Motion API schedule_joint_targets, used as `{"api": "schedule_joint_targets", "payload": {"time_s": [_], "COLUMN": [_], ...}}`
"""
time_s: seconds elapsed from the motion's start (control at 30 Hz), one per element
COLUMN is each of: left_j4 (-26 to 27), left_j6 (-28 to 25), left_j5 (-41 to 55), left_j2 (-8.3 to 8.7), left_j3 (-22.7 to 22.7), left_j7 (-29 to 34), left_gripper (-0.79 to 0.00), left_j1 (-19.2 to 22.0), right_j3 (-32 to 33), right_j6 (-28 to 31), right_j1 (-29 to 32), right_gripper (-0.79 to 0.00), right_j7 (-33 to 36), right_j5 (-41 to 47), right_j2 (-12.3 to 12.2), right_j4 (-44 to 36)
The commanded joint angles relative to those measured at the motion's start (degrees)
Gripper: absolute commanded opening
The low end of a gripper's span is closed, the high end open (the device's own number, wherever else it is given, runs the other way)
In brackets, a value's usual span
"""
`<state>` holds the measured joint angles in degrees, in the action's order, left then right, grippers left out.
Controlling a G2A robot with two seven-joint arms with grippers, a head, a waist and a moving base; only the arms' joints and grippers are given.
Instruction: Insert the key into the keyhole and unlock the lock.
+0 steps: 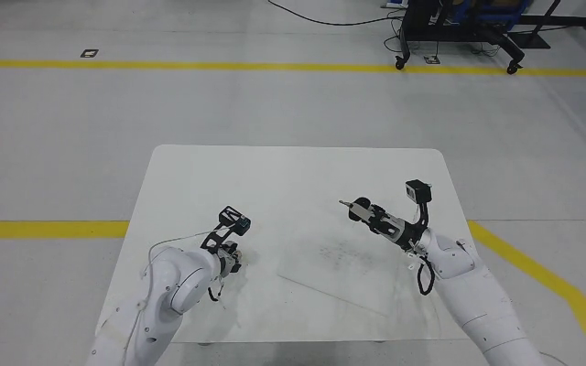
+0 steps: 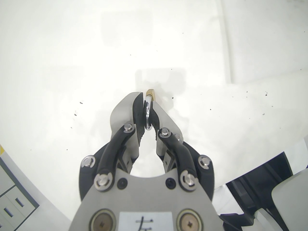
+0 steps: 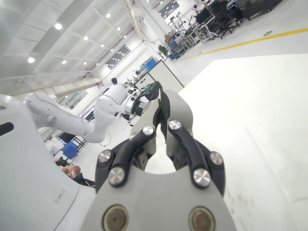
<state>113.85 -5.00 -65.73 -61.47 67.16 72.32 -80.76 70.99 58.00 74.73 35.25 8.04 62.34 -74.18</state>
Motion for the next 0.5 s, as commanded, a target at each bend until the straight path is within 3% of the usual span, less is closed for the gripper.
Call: {"api": "schedule_joint_targets", "payload": {"time_s": [0.0, 0.47], "left_j4": [-0.1, -0.5], "left_j6": [0.0, 0.5], "left_j5": [0.0, 0.2], "left_j2": [-0.01, -0.33], "left_j3": [-0.1, -1.2], "left_j7": [0.2, -1.1], "left_gripper": [-0.785, -0.785], "left_j1": [0.1, 1.6], "right_j3": [0.0, 0.0], "right_j6": [0.0, 0.0], "right_j1": [0.0, 0.0], "right_gripper": [-0.785, -0.785], "right_j7": [0.0, 0.0], "right_j5": [0.0, 0.0], "right_j2": [0.0, 0.0], "right_j4": [0.0, 0.0]}}
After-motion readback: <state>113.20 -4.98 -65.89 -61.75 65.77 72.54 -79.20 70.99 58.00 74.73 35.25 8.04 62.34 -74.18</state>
